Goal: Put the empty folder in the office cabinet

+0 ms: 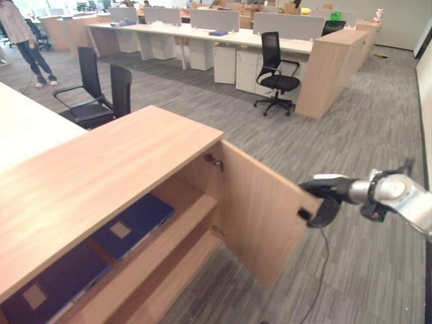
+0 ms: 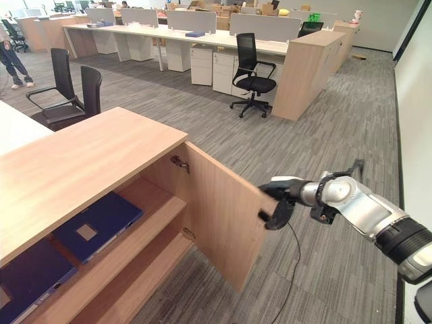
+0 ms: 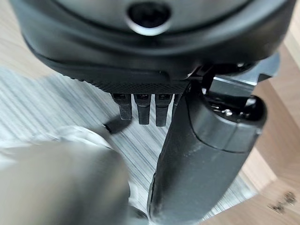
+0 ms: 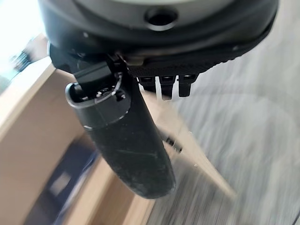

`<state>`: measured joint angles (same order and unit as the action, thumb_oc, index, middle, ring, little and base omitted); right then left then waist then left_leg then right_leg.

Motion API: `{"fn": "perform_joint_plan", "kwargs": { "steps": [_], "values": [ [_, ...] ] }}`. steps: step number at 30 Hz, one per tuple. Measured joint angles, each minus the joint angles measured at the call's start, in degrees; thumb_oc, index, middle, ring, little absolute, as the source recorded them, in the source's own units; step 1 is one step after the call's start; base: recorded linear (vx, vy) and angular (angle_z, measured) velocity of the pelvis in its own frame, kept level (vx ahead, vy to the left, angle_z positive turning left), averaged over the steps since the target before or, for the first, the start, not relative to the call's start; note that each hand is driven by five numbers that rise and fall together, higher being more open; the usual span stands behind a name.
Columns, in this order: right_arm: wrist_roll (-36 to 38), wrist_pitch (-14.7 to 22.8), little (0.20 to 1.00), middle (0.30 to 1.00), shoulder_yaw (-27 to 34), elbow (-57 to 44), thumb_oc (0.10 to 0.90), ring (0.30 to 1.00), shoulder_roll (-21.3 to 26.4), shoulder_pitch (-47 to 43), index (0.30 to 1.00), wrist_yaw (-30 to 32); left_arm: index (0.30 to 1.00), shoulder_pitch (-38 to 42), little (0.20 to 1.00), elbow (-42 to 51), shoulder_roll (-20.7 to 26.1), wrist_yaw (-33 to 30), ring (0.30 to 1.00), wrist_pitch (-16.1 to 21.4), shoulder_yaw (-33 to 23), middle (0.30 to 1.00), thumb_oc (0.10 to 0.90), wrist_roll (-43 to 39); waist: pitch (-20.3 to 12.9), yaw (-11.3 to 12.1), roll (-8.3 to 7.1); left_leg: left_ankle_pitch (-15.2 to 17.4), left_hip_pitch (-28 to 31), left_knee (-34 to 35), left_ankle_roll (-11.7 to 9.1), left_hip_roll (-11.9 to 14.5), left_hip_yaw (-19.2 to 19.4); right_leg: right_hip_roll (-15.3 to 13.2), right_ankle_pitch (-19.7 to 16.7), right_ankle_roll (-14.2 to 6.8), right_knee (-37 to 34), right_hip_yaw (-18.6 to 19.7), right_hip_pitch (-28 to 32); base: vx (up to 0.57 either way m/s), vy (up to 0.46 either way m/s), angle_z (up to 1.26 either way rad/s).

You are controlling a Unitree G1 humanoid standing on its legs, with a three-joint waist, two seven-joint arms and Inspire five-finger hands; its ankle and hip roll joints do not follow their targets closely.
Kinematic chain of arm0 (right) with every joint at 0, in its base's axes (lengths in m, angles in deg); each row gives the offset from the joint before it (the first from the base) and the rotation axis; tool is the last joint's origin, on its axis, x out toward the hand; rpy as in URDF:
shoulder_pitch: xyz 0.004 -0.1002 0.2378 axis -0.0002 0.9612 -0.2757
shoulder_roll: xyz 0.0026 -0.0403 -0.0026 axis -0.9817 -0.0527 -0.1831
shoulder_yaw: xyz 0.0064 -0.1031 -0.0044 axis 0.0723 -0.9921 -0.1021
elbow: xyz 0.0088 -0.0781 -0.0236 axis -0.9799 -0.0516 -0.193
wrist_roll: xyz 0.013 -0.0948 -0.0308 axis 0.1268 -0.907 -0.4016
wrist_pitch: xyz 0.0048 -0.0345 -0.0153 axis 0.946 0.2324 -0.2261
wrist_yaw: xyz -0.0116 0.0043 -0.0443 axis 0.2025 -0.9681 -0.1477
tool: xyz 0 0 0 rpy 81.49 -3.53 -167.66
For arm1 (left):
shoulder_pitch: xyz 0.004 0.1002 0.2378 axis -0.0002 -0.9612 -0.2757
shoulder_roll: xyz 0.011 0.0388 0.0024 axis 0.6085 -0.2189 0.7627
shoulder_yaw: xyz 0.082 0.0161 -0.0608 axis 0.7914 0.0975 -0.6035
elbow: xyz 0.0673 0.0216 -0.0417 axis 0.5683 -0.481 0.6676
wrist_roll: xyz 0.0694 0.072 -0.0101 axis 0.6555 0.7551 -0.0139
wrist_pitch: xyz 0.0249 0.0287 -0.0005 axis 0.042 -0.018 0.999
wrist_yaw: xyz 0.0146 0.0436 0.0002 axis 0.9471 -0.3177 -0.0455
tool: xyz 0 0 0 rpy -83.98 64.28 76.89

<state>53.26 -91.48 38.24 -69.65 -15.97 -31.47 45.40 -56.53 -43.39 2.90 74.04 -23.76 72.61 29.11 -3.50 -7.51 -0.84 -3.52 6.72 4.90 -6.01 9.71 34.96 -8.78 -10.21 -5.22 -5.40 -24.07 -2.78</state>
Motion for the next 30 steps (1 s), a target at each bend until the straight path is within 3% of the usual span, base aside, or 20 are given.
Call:
{"fn": "perform_joint_plan", "kwargs": {
  "steps": [3, 9, 12, 14, 17, 19, 21, 24, 25, 26, 28, 30],
  "values": [
    [6.55, -0.15, 0.900, 0.900, -3.13, -3.61, 0.800, 0.900, -2.03, 2.34, 0.900, -3.97, 0.900, -0.39, 0.900, 0.68, -0.01, -0.02, 0.900, 0.28, -0.15, 0.900, 0.800, -0.04, -0.10, 1.45, 0.13, -0.32, -0.63, -0.11, 0.11, -0.10, -1.06, 0.06, 0.02, 0.05, 0.03, -0.39, -0.02, -0.02, 0.007, 0.21],
    [20.12, -0.32, 0.900, 0.900, -4.71, -9.98, 0.800, 0.900, -21.56, 12.55, 0.900, -6.93, 0.900, -1.23, 0.900, 3.57, -0.39, -0.08, 0.900, 1.53, 1.11, 0.900, 0.800, 0.20, -0.27, 5.93, 0.21, -0.72, -2.35, -0.23, 0.56, -0.68, -3.85, -0.85, 0.13, 0.14, 0.43, -2.98, 0.12, -0.01, 0.002, 0.24],
    [22.41, -0.36, 0.900, 0.900, 2.09, -8.64, 0.800, 0.900, -29.87, 19.55, 0.900, -5.70, 0.900, -1.92, 0.900, 4.31, -0.26, -0.38, 0.900, 1.83, 0.39, 0.900, 0.800, 0.15, -0.19, 7.87, 0.00, -0.67, -2.58, -0.24, 0.79, -1.02, -4.42, -1.24, 0.12, 0.13, 0.43, -3.31, 0.27, 0.00, 0.002, 0.13],
    [25.48, 0.62, 0.900, 0.900, 9.20, -3.39, 0.800, 0.900, -40.70, 26.79, 0.900, -1.11, 0.900, -2.41, 0.900, 4.27, -0.25, -0.65, 0.900, 2.08, -1.11, 0.900, 0.800, 0.01, -0.49, 7.76, -0.94, -0.58, -2.61, -0.23, 0.88, -1.08, -4.45, -1.35, 0.13, 0.12, 0.42, -3.35, 0.32, 0.00, 0.000, 0.00],
    [27.65, 2.09, 0.900, 0.900, 10.82, 0.71, 0.800, 0.900, -44.34, 28.32, 0.900, 2.80, 0.900, -2.08, 0.900, 4.06, -0.37, -1.73, 0.900, 1.76, -0.81, 0.900, 0.800, 0.12, -0.09, 7.79, -0.49, -0.28, -2.71, -0.01, 1.12, -1.56, -4.41, -1.85, 0.02, -0.09, 0.41, -3.34, 0.42, 0.04, -0.015, 0.00],
    [28.49, 3.85, 0.900, 0.900, 11.01, 5.28, 0.800, 0.900, -45.69, 29.54, 0.900, 4.20, 0.900, -2.06, 0.900, 4.06, -0.40, -1.74, 0.900, 1.66, -1.31, 0.900, 0.800, -0.04, -0.04, 7.81, -0.47, 0.51, -2.95, 0.01, 1.07, -1.50, -4.44, -1.95, 0.06, -0.14, 0.41, -3.35, 0.28, 0.01, -0.009, 0.02],
    [28.28, 3.84, 0.900, 0.900, 9.92, 5.73, 0.800, 0.900, -42.53, 29.30, 0.900, 5.03, 0.900, -1.63, 0.900, 4.09, -0.39, -1.72, 0.900, 1.71, -1.40, 0.900, 0.800, -0.04, 0.37, 7.91, -0.41, 0.50, -3.05, 0.00, 1.10, -1.63, -4.65, -2.16, 0.02, -0.19, 0.41, -3.51, 0.11, 0.02, -0.031, 0.06],
    [21.03, 5.42, 0.900, 0.900, 7.38, 1.66, 0.800, 0.900, -29.50, 28.23, 0.900, 3.00, 0.900, -1.16, 0.900, 3.91, -0.11, -1.61, 0.900, 1.53, -4.44, 0.900, 0.800, -0.93, 1.73, 7.88, -0.62, -0.10, -3.45, -0.23, 1.17, -1.58, -5.17, -2.16, 0.18, -0.40, 0.38, -3.86, 0.05, 0.02, -0.049, 0.08],
    [11.85, 6.28, 0.900, 0.900, 6.91, 0.52, 0.800, 0.900, -23.54, 27.36, 0.900, 1.93, 0.900, -1.02, 0.900, 3.65, 0.03, -1.61, 0.900, 1.22, -5.89, 0.900, 0.800, -1.37, 2.71, 7.72, -0.80, -0.30, -4.00, -0.24, 1.10, -1.64, -5.35, -1.99, 0.23, -0.45, 0.37, -4.09, -0.47, 0.03, -0.056, 0.06],
    [7.42, 6.31, 0.900, 0.900, 7.18, 0.98, 0.800, 0.900, -21.56, 27.34, 0.900, 1.92, 0.900, -1.19, 0.900, 3.79, 0.08, -1.58, 0.900, 1.35, -5.90, 0.900, 0.800, -1.48, 3.23, 7.59, -0.89, -0.61, -4.48, -0.26, 1.05, -1.51, -5.41, -1.81, 0.24, -0.44, 0.39, -4.11, -0.95, 0.03, -0.064, 0.04],
    [0.06, 8.13, 0.900, 0.900, 10.35, 7.46, 0.800, 0.900, -22.42, 28.91, 0.900, 1.61, 0.900, 0.30, 0.900, 3.96, 0.09, -1.24, 0.900, 1.00, -5.95, 0.900, 0.800, -3.65, 4.41, 7.47, -1.13, -0.89, -5.11, -0.32, 0.97, -0.98, -6.02, -1.45, 0.49, -0.54, 0.39, -4.79, -1.02, 0.01, -0.071, 0.12],
    [-4.04, 9.39, 0.900, 0.900, 18.11, 21.49, 0.800, 0.900, -30.99, 34.05, 0.900, 5.06, 0.900, 1.44, 0.900, 5.81, -1.48, -1.28, 0.900, 1.58, -5.24, 0.900, 0.800, -7.30, 5.52, 7.79, -0.17, -1.38, -8.10, -0.78, 0.74, -0.27, -8.20, -1.02, 1.08, -0.36, 0.41, -6.84, -1.93, 0.00, -0.071, 0.49]
  ]
}}
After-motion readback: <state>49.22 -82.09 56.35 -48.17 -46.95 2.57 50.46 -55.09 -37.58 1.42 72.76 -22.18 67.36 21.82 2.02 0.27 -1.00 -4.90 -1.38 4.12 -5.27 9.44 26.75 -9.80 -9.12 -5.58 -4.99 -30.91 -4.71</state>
